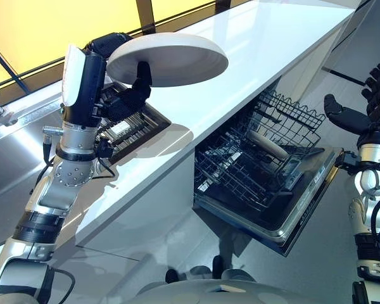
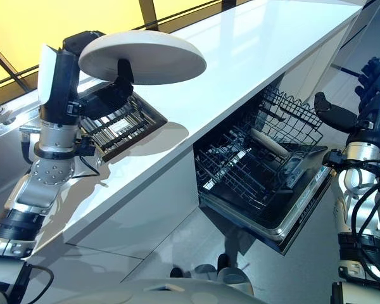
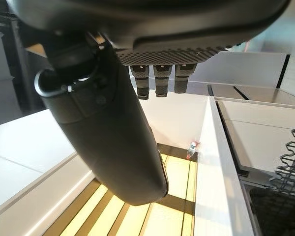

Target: Pick up plates and place into dishwasher.

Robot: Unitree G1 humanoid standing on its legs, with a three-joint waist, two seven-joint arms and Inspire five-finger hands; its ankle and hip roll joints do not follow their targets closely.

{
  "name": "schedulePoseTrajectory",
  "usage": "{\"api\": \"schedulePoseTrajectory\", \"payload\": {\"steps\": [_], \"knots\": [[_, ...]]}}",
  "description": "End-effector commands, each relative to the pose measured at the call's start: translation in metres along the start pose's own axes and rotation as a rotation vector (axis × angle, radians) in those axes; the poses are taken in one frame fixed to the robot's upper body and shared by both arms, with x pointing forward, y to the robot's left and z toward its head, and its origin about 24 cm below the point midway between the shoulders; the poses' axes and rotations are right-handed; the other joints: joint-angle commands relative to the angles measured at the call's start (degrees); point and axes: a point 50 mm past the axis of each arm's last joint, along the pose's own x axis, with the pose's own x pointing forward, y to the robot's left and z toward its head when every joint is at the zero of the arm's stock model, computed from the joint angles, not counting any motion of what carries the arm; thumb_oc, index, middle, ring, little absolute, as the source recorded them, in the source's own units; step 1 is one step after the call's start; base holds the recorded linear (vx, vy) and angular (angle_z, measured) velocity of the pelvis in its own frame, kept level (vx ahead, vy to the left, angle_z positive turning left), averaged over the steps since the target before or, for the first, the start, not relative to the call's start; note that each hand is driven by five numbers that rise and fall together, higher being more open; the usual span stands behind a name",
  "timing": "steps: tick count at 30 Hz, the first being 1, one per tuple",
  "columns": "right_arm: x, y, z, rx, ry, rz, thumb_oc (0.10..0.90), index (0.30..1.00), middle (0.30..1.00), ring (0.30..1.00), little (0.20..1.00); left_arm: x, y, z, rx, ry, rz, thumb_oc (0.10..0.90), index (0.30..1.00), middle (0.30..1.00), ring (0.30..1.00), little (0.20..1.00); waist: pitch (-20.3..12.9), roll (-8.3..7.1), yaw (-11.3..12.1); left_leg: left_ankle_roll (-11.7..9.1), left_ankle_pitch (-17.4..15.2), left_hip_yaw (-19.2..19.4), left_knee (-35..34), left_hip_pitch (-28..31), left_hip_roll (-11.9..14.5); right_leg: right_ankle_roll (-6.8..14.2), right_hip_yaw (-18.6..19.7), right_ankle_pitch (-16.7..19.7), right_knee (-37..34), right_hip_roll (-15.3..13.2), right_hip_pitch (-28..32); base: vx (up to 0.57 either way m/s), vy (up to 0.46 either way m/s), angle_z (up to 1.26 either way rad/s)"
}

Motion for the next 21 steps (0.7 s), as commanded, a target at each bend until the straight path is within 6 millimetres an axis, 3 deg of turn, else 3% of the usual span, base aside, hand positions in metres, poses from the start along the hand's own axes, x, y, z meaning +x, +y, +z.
{"api": "schedulePoseTrajectory", "payload": {"steps": [1, 6, 11, 14, 21], "knots": [[0.028, 0.003, 0.066, -0.096, -0.333, 0.098, 0.800, 0.900, 0.900, 0.900, 0.900, 0.031, 0.027, 0.010, -0.004, -0.099, 0.125, 0.100, 0.300, 0.300, 0.300, 0.200, -4.68, 0.60, 0.59, 1.38, -7.07, 1.23, 0.37, 0.67, -3.46, 2.71, -1.13, -9.07, 5.02, 3.42, 1.59, 0.00, 0.000, 0.00], [0.018, 0.027, 0.082, -0.081, -0.418, 0.326, 0.800, 0.900, 0.900, 0.900, 0.900, 0.032, 0.022, 0.014, -0.023, -0.104, 0.075, 0.100, 0.300, 0.300, 0.300, 0.200, -4.65, 0.47, 0.57, 1.38, -6.99, 1.13, 0.37, 0.58, -3.48, 2.82, -1.33, -9.23, 5.44, 3.30, 1.27, 0.00, 0.000, 0.00], [0.002, 0.068, 0.094, 0.041, -0.411, 0.754, 0.800, 0.900, 0.900, 0.900, 0.900, 0.029, 0.007, 0.019, -0.058, -0.128, 0.014, 0.100, 0.300, 0.300, 0.300, 0.200, -4.77, -0.02, 1.15, 1.28, -6.89, 0.96, 0.37, 0.50, -3.56, 2.83, -1.97, -9.22, 5.40, 3.07, 1.32, 0.00, 0.000, 0.00], [-0.001, 0.085, 0.099, 0.055, -0.414, 0.859, 0.800, 0.900, 0.900, 0.900, 0.900, 0.030, -0.002, 0.023, -0.087, -0.150, -0.012, 0.100, 0.300, 0.300, 0.300, 0.200, -4.80, -0.34, 1.59, 1.14, -6.82, 0.92, 0.37, 0.45, -3.49, 2.81, -2.60, -9.18, 5.28, 2.93, 1.48, 0.00, -0.004, 0.01], [-0.002, 0.113, 0.121, 0.030, -0.519, 0.891, 0.800, 0.900, 0.900, 0.900, 0.900, 0.036, -0.021, 0.033, -0.152, -0.198, -0.068, 0.100, 0.300, 0.300, 0.300, 0.200, -4.70, -0.72, 2.60, 1.15, -6.81, 0.75, 0.37, 0.46, -3.47, 2.70, -3.66, -9.36, 5.34, 2.81, 1.78, 0.01, -0.005, 0.02]]}}
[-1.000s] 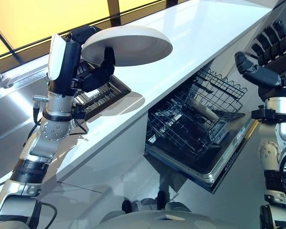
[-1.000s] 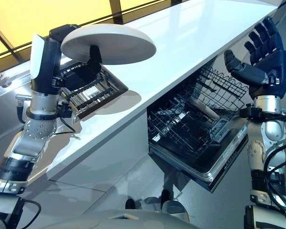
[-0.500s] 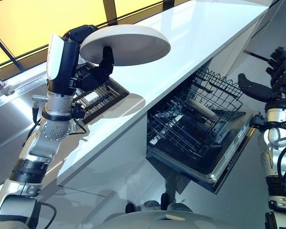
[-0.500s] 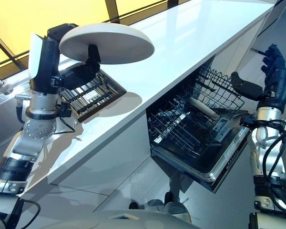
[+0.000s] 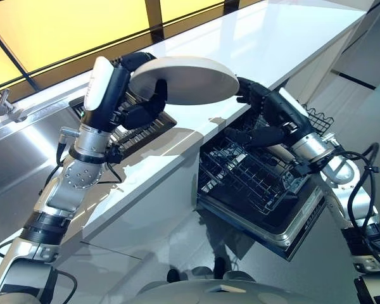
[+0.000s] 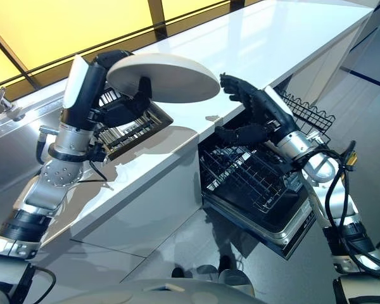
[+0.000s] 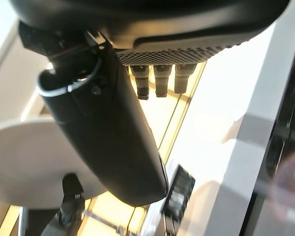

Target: Pick up plates and place into dishwasher.

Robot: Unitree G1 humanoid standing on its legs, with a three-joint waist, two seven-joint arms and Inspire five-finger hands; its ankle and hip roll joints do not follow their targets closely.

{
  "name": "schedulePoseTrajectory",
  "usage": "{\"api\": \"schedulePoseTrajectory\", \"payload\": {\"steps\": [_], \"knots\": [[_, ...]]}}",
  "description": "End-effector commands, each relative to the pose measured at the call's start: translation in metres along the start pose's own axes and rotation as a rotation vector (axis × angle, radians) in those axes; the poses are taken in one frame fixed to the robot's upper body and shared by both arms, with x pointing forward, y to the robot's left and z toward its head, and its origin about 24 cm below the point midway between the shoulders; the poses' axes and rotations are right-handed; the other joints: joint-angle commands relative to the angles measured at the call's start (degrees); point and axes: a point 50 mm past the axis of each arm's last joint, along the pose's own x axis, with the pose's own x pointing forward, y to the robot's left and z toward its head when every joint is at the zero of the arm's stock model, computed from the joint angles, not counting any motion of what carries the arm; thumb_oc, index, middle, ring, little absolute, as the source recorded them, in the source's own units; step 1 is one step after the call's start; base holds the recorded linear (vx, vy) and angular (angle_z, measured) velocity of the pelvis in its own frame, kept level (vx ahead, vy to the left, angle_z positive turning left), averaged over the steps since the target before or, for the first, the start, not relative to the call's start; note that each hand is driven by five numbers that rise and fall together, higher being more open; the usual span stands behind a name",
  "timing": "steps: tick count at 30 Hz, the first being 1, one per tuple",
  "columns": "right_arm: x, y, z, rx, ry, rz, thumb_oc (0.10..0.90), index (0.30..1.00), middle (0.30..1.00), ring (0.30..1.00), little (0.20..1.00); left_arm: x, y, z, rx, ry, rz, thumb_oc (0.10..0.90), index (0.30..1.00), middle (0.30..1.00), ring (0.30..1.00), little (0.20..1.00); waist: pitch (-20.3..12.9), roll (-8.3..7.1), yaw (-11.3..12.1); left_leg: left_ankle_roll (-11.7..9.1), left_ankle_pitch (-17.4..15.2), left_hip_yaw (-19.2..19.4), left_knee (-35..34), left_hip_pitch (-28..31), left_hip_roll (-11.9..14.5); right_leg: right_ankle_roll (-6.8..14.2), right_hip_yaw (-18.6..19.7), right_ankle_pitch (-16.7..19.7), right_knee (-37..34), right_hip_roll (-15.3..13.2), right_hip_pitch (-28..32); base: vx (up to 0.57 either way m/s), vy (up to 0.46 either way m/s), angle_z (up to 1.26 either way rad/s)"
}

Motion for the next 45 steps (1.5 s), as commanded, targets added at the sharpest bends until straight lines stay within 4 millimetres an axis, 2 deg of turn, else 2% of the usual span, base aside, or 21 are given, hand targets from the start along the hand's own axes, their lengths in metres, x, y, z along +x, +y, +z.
{"api": "schedulePoseTrajectory", "payload": {"steps": [1, 8, 13, 15, 21, 25, 26, 27, 28, 34, 41, 45], "knots": [[0.028, -0.027, 0.075, -0.175, -0.331, -0.094, 0.800, 0.900, 0.900, 0.900, 0.900, 0.041, 0.011, 0.035, -0.060, -0.251, 0.084, 0.100, 0.300, 0.300, 0.300, 0.200, -4.74, -0.88, 0.73, 1.17, -6.86, 1.50, 0.32, 0.55, -3.41, 2.68, -3.15, -9.37, 5.35, 2.94, 1.65, 0.00, 0.000, 0.00], [0.041, -0.017, 0.100, -0.225, -0.445, -0.114, 0.800, 0.900, 0.900, 0.900, 0.900, 0.049, -0.001, 0.042, -0.099, -0.279, 0.052, 0.100, 0.300, 0.300, 0.300, 0.200, -4.49, -0.85, 1.26, 1.30, -6.96, 1.01, 0.32, 0.73, -3.56, 2.51, -3.21, -9.55, 5.32, 3.00, 1.96, 0.00, 0.000, 0.00], [0.046, -0.012, 0.111, -0.153, -0.517, -0.138, 0.800, 0.900, 0.900, 0.900, 0.900, 0.051, -0.005, 0.047, -0.119, -0.291, 0.047, 0.100, 0.300, 0.300, 0.300, 0.200, -4.33, -0.75, 1.71, 1.37, -7.01, 0.58, 0.32, 0.88, -3.67, 2.40, -3.30, -9.70, 5.31, 3.05, 2.24, 0.00, 0.000, 0.00], [0.049, -0.006, 0.113, -0.093, -0.523, -0.082, 0.800, 0.900, 0.900, 0.900, 0.900, 0.052, -0.007, 0.048, -0.121, -0.295, 0.044, 0.100, 0.300, 0.300, 0.300, 0.200, -4.38, -0.76, 1.94, 1.41, -7.01, 0.40, 0.32, 0.79, -3.70, 2.35, -3.40, -9.74, 5.26, 3.03, 2.26, 0.00, 0.000, 0.00], [0.056, 0.012, 0.094, 0.041, -0.372, 0.152, 0.800, 0.900, 0.900, 0.900, 0.900, 0.050, -0.005, 0.050, -0.121, -0.298, 0.035, 0.100, 0.300, 0.300, 0.300, 0.200, -4.54, -1.13, 2.59, 1.27, -6.72, -0.17, 0.32, 0.45, -3.69, 2.24, -4.28, -10.05, 5.49, 2.77, 2.27, 0.01, 0.001, 0.04], [0.057, 0.015, 0.086, 0.064, -0.343, 0.201, 0.800, 0.900, 0.900, 0.900, 0.900, 0.049, -0.003, 0.051, -0.134, -0.306, 0.034, 0.100, 0.300, 0.300, 0.300, 0.200, -4.64, -1.42, 2.85, 1.38, -6.59, -0.68, 0.32, 0.41, -3.76, 2.04, -4.50, -10.31, 5.97, 2.70, 2.24, 0.02, -0.005, 0.10], [0.058, 0.015, 0.086, 0.078, -0.351, 0.207, 0.646, 0.768, 0.768, 0.768, 0.746, 0.049, -0.003, 0.051, -0.140, -0.307, 0.032, 0.100, 0.300, 0.300, 0.300, 0.200, -4.63, -1.44, 2.91, 1.38, -6.57, -0.74, 0.32, 0.45, -3.76, 2.02, -4.55, -10.32, 6.02, 2.69, 2.27, 0.02, -0.003, 0.06], [0.059, 0.017, 0.086, 0.092, -0.357, 0.215, 0.287, 0.460, 0.460, 0.460, 0.387, 0.049, -0.004, 0.051, -0.145, -0.307, 0.029, 0.100, 0.300, 0.300, 0.300, 0.200, -4.61, -1.46, 2.97, 1.36, -6.56, -0.77, 0.32, 0.48, -3.77, 2.02, -4.60, -10.29, 5.99, 2.67, 2.31, 0.02, -0.003, 0.03], [0.060, 0.019, 0.086, 0.101, -0.361, 0.225, 0.100, 0.300, 0.300, 0.300, 0.200, 0.050, -0.006, 0.051, -0.146, -0.307, 0.025, 0.100, 0.300, 0.300, 0.300, 0.200, -4.60, -1.46, 3.03, 1.35, -6.56, -0.81, 0.32, 0.49, -3.79, 2.02, -4.65, -10.26, 5.93, 2.66, 2.35, 0.00, 0.000, 0.00], [0.066, 0.027, 0.090, 0.090, -0.376, 0.231, 0.100, 0.300, 0.300, 0.300, 0.200, 0.051, -0.012, 0.049, -0.158, -0.289, 0.016, 0.100, 0.300, 0.300, 0.300, 0.200, -4.50, -1.29, 3.08, 1.37, -6.57, -0.70, 0.32, 0.55, -3.82, 2.06, -4.62, -10.08, 5.60, 2.64, 2.47, 0.00, 0.000, 0.00], [0.064, 0.021, 0.091, 0.104, -0.405, 0.154, 0.100, 0.300, 0.300, 0.300, 0.200, 0.048, -0.013, 0.042, -0.158, -0.235, 0.023, 0.100, 0.300, 0.300, 0.300, 0.200, -4.17, -1.25, 3.45, 1.27, -6.62, -0.19, 0.32, 0.79, -3.80, 2.13, -5.46, -9.83, 5.14, 2.53, 2.78, 0.00, 0.000, 0.00], [0.065, 0.019, 0.094, 0.127, -0.428, 0.109, 0.100, 0.300, 0.300, 0.300, 0.200, 0.043, -0.015, 0.031, -0.145, -0.146, 0.017, 0.100, 0.300, 0.300, 0.300, 0.200, -3.94, -1.17, 3.90, 1.26, -6.64, 0.38, 0.32, 1.00, -3.85, 2.16, -6.40, -9.62, 4.64, 2.44, 3.13, 0.00, 0.000, 0.00]]}}
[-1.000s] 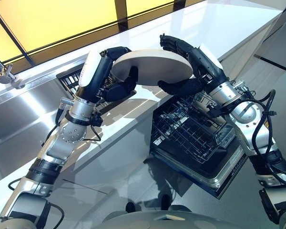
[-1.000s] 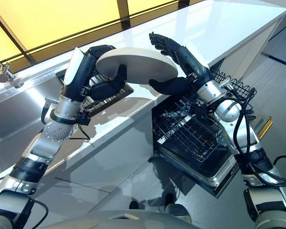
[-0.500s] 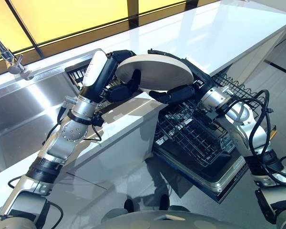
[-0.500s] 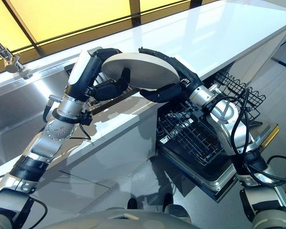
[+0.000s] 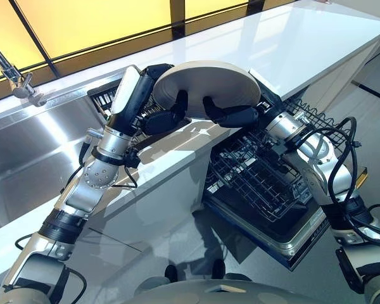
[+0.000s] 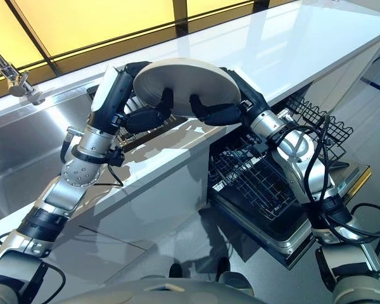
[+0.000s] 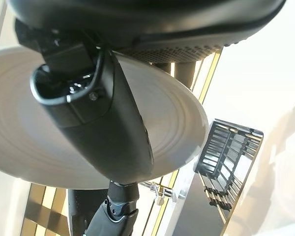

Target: Pick up plates and place into dishwasher.

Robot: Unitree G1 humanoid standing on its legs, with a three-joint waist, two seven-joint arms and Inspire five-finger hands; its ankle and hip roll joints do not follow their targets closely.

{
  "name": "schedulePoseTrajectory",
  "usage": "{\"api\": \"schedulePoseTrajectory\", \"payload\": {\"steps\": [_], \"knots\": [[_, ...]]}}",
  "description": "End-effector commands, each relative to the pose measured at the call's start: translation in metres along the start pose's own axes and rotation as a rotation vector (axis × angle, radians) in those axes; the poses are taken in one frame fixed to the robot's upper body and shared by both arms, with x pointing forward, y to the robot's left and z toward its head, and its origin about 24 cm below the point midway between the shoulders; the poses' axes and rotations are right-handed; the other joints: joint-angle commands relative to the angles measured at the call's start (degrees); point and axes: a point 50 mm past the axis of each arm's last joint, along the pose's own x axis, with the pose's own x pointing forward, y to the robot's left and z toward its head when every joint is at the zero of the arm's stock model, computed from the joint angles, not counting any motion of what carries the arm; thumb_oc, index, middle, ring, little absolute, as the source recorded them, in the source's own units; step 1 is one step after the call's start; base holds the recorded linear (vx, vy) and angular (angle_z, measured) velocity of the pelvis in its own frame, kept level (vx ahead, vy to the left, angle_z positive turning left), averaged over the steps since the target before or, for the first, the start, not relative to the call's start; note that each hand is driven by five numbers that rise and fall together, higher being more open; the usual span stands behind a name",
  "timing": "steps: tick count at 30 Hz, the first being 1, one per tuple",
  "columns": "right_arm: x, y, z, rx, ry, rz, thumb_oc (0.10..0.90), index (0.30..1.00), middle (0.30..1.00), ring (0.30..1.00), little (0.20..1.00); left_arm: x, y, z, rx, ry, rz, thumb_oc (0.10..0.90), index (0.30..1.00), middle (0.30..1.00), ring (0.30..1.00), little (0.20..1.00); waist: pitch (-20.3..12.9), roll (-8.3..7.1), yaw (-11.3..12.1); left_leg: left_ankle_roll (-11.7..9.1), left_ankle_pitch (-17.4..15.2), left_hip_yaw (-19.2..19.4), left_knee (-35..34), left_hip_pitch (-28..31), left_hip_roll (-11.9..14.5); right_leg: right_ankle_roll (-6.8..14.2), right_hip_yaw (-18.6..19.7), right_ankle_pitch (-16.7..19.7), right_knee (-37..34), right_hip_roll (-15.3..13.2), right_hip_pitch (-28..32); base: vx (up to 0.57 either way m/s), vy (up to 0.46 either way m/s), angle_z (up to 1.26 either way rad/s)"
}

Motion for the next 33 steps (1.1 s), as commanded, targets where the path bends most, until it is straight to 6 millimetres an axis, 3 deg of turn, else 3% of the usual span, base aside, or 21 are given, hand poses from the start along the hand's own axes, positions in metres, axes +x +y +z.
{"api": "schedulePoseTrajectory", "payload": {"steps": [1, 5, 6, 7, 11, 14, 17, 23, 28, 33], "knots": [[0.027, 0.009, 0.066, 0.000, -0.367, 0.049, 0.100, 0.300, 0.300, 0.300, 0.200, 0.032, 0.007, 0.027, -0.015, -0.161, 0.053, 0.100, 0.300, 0.300, 0.300, 0.200, -4.52, 0.01, 0.73, 1.31, -7.09, 1.87, 0.12, 0.91, -3.83, 2.13, -3.68, -9.58, 4.61, 2.64, 2.39, 0.00, 0.000, 0.00], [0.025, 0.006, 0.065, 0.039, -0.386, -0.004, 0.100, 0.300, 0.300, 0.300, 0.200, 0.024, 0.000, 0.001, -0.052, 0.040, -0.010, 0.100, 0.300, 0.300, 0.300, 0.200, -4.30, 0.22, 0.86, 1.36, -7.07, 2.03, 0.16, 1.06, -3.80, 2.06, -3.67, -9.68, 4.61, 2.69, 2.59, 0.00, 0.000, 0.00], [0.024, 0.005, 0.065, 0.044, -0.394, -0.022, 0.100, 0.300, 0.300, 0.300, 0.200, 0.021, -0.003, -0.006, -0.073, 0.095, -0.041, 0.385, 0.545, 0.545, 0.545, 0.485, -4.23, 0.29, 0.82, 1.41, -7.08, 1.99, 0.18, 1.12, -3.81, 2.07, -3.57, -9.70, 4.70, 2.72, 2.56, 0.00, 0.000, 0.00], [0.024, 0.002, 0.066, 0.050, -0.403, -0.053, 0.100, 0.300, 0.300, 0.300, 0.200, 0.017, -0.009, -0.017, -0.118, 0.188, -0.080, 0.800, 0.900, 0.900, 0.900, 0.900, -4.19, 0.39, 0.74, 1.46, -7.08, 1.95, 0.22, 1.15, -3.79, 2.07, -3.36, -9.72, 4.74, 2.73, 2.58, 0.00, 0.000, 0.00], [0.019, -0.014, 0.068, 0.005, -0.427, -0.240, 0.100, 0.300, 0.300, 0.300, 0.200, 0.008, -0.018, -0.032, -0.266, 0.287, -0.114, 0.800, 0.900, 0.900, 0.900, 0.900, -4.13, 0.77, 0.34, 1.63, -7.15, 1.64, 0.50, 1.25, -3.75, 2.08, -2.46, -9.81, 5.06, 2.77, 2.51, 0.00, 0.000, 0.00], [0.005, -0.036, 0.072, -0.194, -0.452, -0.514, 0.100, 0.300, 0.300, 0.300, 0.200, 0.006, -0.012, -0.030, -0.377, 0.273, -0.072, 0.800, 0.900, 0.900, 0.900, 0.900, -4.15, 1.02, 0.20, 1.63, -7.14, 1.56, 0.50, 1.27, -3.68, 2.18, -2.13, -9.58, 4.97, 2.78, 2.41, 0.00, 0.000, 0.00], [-0.022, -0.064, 0.072, -0.346, -0.447, -0.795, 0.100, 0.300, 0.300, 0.300, 0.200, 0.002, 0.006, -0.024, -0.450, 0.231, -0.013, 0.800, 0.900, 0.900, 0.900, 0.900, -4.21, 1.30, -0.10, 1.72, -7.29, 1.63, 0.46, 1.34, -3.65, 2.22, -1.55, -9.56, 4.94, 2.99, 2.31, 0.00, 0.000, 0.00], [-0.086, -0.101, 0.050, -0.352, -0.363, -1.161, 0.100, 0.300, 0.300, 0.300, 0.200, -0.012, 0.057, -0.012, -0.387, 0.161, 0.144, 0.800, 0.900, 0.900, 0.900, 0.900, -4.16, 1.83, -0.60, 1.94, -7.55, 1.32, 0.23, 1.42, -3.68, 2.35, -0.63, -9.60, 4.62, 3.31, 2.20, 0.01, -0.003, 0.02], [-0.126, -0.120, 0.027, -0.347, -0.220, -1.340, 0.100, 0.300, 0.300, 0.300, 0.200, -0.024, 0.088, -0.012, -0.295, 0.158, 0.246, 0.800, 0.900, 0.900, 0.900, 0.900, -4.27, 2.28, -0.84, 1.93, -7.84, 1.14, 0.12, 1.41, -3.73, 2.43, -0.11, -9.50, 4.05, 3.50, 2.28, 0.01, -0.001, -0.07], [-0.158, -0.124, -0.008, -0.375, 0.013, -1.430, 0.100, 0.300, 0.300, 0.300, 0.200, -0.035, 0.111, -0.011, -0.221, 0.151, 0.356, 0.800, 0.900, 0.900, 0.900, 0.900, -4.31, 2.72, -1.00, 1.96, -7.87, 1.09, 0.12, 1.25, -3.72, 2.46, 0.21, -9.48, 3.91, 3.58, 2.09, 0.00, -0.007, -0.04]]}}
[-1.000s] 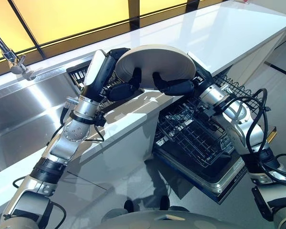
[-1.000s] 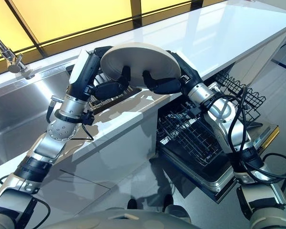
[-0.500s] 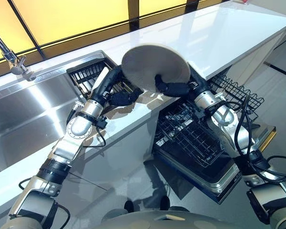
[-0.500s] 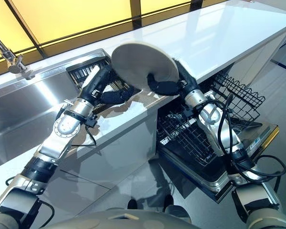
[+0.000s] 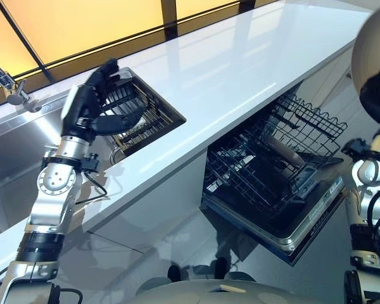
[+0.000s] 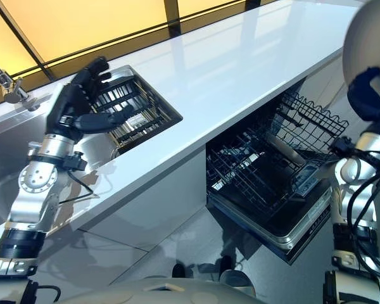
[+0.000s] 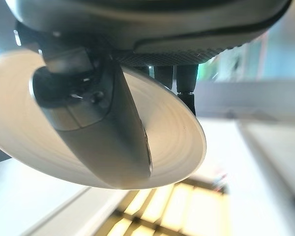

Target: Pick up plates and place into dishwasher.

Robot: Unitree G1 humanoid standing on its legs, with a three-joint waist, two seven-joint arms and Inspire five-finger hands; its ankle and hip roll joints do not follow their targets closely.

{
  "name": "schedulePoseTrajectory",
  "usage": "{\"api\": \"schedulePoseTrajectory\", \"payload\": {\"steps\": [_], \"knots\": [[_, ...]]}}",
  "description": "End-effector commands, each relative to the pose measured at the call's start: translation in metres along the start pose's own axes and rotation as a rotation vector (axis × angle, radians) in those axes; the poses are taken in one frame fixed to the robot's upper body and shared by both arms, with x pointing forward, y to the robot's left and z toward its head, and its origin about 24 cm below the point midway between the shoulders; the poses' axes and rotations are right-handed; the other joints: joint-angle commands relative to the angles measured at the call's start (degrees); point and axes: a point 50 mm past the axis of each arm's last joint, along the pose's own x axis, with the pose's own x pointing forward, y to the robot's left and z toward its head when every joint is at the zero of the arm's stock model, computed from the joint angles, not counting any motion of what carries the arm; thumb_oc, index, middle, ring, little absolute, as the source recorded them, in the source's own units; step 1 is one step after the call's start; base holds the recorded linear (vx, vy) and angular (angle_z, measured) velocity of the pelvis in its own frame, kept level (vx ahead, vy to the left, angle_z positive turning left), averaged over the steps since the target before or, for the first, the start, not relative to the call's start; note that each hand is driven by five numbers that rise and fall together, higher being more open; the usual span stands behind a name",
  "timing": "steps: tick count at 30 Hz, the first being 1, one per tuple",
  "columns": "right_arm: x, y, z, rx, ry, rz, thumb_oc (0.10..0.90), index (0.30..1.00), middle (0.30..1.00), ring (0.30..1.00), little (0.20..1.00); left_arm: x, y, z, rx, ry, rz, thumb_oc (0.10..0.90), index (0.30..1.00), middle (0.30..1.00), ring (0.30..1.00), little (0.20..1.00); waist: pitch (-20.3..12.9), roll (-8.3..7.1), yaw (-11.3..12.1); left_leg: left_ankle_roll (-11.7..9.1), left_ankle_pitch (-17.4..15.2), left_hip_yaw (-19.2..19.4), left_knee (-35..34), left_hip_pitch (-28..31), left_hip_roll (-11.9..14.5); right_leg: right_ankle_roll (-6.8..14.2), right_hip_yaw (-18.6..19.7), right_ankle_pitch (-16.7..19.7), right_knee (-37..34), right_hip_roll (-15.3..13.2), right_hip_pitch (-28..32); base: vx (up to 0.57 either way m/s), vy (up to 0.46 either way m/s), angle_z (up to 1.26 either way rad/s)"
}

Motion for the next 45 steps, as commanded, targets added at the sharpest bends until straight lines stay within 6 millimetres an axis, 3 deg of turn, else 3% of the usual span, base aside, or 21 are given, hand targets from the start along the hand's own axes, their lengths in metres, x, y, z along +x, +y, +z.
{"api": "schedulePoseTrajectory", "payload": {"steps": [1, 6, 12, 22, 29, 45], "knots": [[0.024, -0.008, 0.031, -0.013, -0.163, -0.035, 0.100, 0.300, 0.300, 0.300, 0.200, 0.010, 0.027, 0.052, 0.031, -0.300, 0.130, 0.800, 0.900, 0.900, 0.900, 0.900, -5.00, 0.93, 0.56, 2.08, -7.44, 0.88, 0.40, 1.32, -3.78, 2.08, -1.10, -9.21, 3.95, 3.48, 2.44, -0.01, -0.016, -0.06], [0.008, -0.007, -0.004, -0.085, -0.029, 0.028, 0.100, 0.300, 0.300, 0.300, 0.200, 0.005, 0.042, 0.065, 0.104, -0.378, 0.259, 0.800, 0.900, 0.900, 0.900, 0.900, -5.09, 1.07, 0.32, 2.06, -7.39, 1.14, 0.40, 1.30, -3.71, 1.95, -1.10, -9.12, 3.82, 3.50, 2.38, 0.00, -0.031, -0.03], [-0.014, 0.009, -0.024, -0.183, 0.021, 0.204, 0.100, 0.300, 0.300, 0.300, 0.200, 0.001, 0.049, 0.075, 0.119, -0.456, 0.322, 0.800, 0.900, 0.900, 0.900, 0.900, -4.83, 1.17, 0.20, 1.99, -7.30, 1.06, 0.40, 1.18, -3.76, 1.86, -1.32, -9.28, 4.04, 3.42, 2.15, 0.00, -0.031, 0.00], [-0.043, 0.033, -0.043, -0.375, 0.025, 0.480, 0.100, 0.300, 0.300, 0.300, 0.200, -0.004, 0.039, 0.066, 0.129, -0.403, 0.271, 0.800, 0.900, 0.900, 0.900, 0.900, -4.04, 1.40, 0.26, 1.57, -6.98, 0.82, 0.40, 0.90, -3.40, 1.91, -2.09, -9.52, 4.40, 3.28, 2.03, 0.00, -0.011, 0.02], [-0.062, 0.043, -0.064, -0.479, 0.122, 0.587, 0.100, 0.300, 0.300, 0.300, 0.200, -0.008, 0.034, 0.061, 0.129, -0.372, 0.262, 0.800, 0.900, 0.900, 0.900, 0.900, -3.18, 1.53, 1.27, 1.12, -6.36, 0.26, 0.40, 0.33, -3.15, 1.78, -3.33, -9.66, 4.40, 3.10, 2.04, 0.00, -0.005, 0.03], [-0.089, 0.065, -0.094, -0.594, 0.307, 0.635, 0.100, 0.300, 0.300, 0.300, 0.200, -0.005, 0.026, 0.059, 0.103, -0.344, 0.217, 0.800, 0.900, 0.900, 0.900, 0.900, -1.80, 2.40, 4.43, 0.27, -5.46, -1.16, 0.40, -0.23, -2.90, 1.11, -5.88, -10.47, 4.80, 2.61, 2.67, 0.00, -0.010, 0.10]]}}
